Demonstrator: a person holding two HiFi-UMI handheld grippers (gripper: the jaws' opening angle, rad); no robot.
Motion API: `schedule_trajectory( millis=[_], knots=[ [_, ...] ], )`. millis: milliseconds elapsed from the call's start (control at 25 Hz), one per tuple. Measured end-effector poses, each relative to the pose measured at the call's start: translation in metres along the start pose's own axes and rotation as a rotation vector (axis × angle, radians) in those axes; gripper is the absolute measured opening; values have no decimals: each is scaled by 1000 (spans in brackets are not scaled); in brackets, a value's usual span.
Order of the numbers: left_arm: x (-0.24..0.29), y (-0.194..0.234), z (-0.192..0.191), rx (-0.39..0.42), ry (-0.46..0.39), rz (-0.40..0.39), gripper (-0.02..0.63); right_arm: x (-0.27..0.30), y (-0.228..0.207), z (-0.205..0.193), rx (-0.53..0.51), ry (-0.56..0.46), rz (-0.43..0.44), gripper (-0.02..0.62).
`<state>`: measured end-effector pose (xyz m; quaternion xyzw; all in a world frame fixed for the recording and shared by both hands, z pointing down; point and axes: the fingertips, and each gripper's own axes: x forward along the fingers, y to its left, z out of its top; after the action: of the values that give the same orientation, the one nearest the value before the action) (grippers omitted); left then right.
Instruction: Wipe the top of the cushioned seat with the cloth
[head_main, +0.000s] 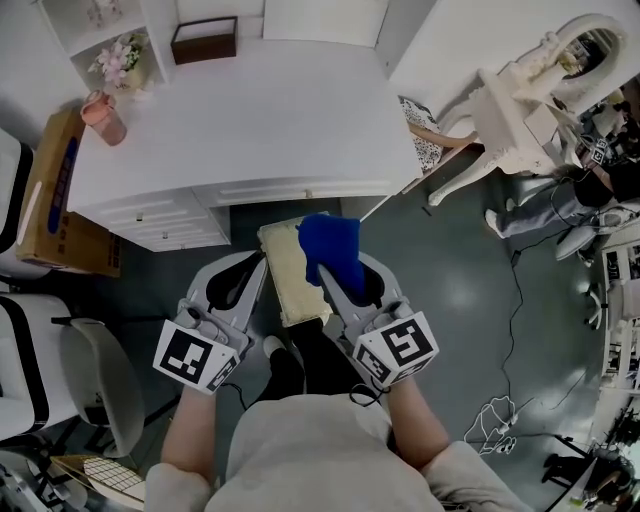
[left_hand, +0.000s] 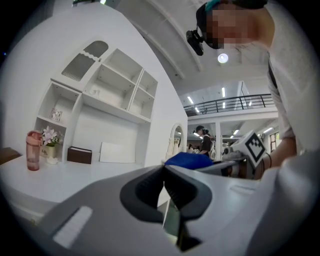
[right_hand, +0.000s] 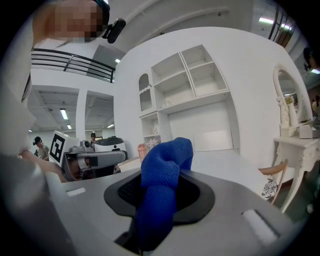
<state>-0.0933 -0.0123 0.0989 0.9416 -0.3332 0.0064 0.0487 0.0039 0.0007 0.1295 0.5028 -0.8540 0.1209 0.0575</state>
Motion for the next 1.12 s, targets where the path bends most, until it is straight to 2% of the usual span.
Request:
schedule_trajectory(
  millis=[600,880,1120],
  knots=[
    [46,56,-54,-59,47,66,0,90,-48,-65,47,140,56,138],
    [63,76,-88,-84,60,83,0,126,-69,-118,94,231,72,140],
    [71,93,-140,-142,123,105,0,159,-84,-174,119,307,89,140]
  ],
)
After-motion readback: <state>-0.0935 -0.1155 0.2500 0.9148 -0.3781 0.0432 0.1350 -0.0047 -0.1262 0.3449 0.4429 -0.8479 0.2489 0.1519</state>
